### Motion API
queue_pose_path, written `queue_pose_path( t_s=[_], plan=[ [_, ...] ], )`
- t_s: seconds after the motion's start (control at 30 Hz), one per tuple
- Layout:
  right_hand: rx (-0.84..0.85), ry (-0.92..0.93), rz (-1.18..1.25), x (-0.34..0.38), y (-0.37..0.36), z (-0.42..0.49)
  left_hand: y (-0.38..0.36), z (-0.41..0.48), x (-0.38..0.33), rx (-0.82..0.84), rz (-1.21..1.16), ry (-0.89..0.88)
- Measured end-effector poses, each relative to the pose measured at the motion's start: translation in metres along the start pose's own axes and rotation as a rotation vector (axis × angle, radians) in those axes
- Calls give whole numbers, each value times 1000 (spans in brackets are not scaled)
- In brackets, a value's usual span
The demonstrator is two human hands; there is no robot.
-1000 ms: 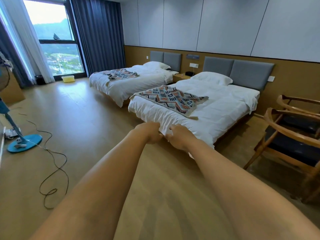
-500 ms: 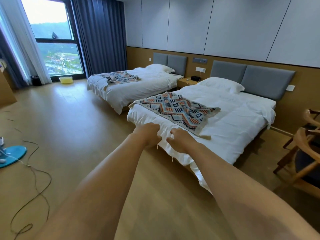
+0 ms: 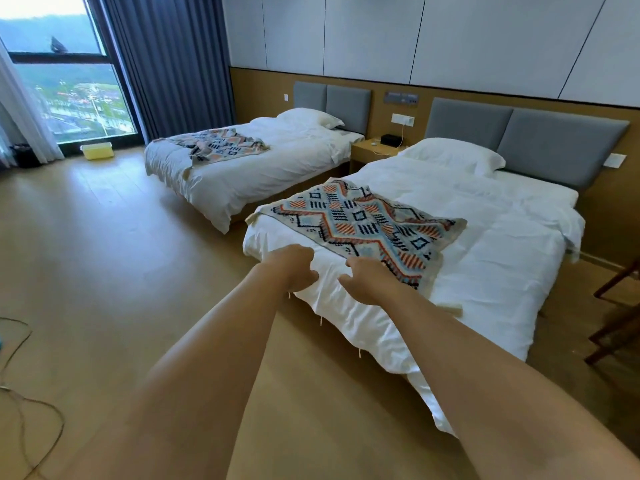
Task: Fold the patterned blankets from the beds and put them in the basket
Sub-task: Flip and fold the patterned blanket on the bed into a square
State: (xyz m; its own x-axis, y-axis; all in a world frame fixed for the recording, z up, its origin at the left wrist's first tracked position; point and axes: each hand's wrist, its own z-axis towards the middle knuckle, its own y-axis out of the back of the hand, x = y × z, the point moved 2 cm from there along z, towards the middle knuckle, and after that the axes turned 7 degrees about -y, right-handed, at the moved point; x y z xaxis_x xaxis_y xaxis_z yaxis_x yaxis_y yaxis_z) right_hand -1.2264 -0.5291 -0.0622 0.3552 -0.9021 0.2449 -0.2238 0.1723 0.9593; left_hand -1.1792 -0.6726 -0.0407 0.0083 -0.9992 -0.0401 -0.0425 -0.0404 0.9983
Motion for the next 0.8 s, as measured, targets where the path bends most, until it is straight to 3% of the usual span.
queue_pose_path(
  t_s=[0.27,0.8],
  plan=[
    [32,22,39,-7,11,189,-3,169,72,11,-45,47],
    [61,-6,-21,5,44,515,13,473,201,50,-92,-33]
  ],
)
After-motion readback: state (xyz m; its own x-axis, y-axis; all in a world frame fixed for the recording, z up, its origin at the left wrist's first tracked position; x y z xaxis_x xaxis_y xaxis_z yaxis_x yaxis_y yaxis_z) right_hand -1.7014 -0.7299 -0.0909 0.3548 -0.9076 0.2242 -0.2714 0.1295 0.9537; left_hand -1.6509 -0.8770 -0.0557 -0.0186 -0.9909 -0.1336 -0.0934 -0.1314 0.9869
